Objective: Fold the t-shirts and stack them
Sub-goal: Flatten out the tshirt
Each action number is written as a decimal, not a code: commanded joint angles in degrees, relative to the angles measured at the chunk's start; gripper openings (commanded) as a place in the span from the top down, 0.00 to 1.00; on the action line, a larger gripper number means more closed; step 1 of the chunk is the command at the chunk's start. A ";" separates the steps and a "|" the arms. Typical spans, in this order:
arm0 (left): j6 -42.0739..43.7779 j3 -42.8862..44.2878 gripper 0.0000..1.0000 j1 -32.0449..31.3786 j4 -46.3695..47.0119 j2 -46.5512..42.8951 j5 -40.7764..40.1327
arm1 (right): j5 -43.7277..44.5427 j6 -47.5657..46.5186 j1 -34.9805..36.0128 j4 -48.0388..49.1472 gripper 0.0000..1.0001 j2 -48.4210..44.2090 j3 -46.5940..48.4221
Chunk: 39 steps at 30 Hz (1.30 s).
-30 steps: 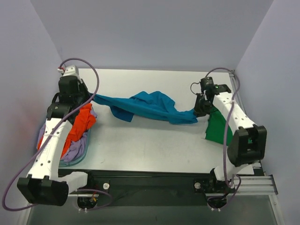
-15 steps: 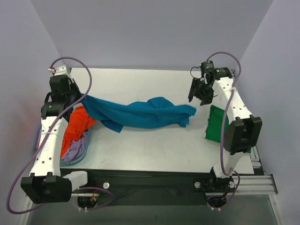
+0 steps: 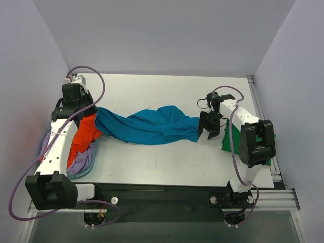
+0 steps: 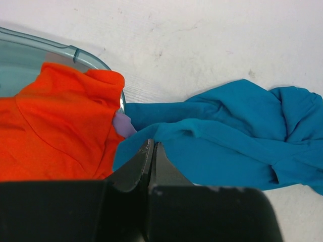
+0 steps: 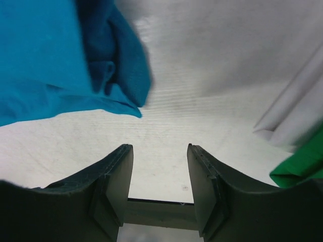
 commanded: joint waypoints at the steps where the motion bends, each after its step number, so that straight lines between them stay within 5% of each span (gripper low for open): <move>1: 0.26 -1.31 1.00 0.22 1.80 -1.78 1.30 | -2.42 -1.05 1.87 3.30 0.53 -1.65 -0.02; 21: 2.37 0.18 1.00 0.31 1.01 0.07 0.42 | -5.06 -0.18 3.63 5.85 0.71 5.47 -1.25; 39: 2.29 0.36 1.00 0.31 1.10 0.24 -0.11 | -4.89 -1.05 3.63 6.64 0.68 6.88 -3.18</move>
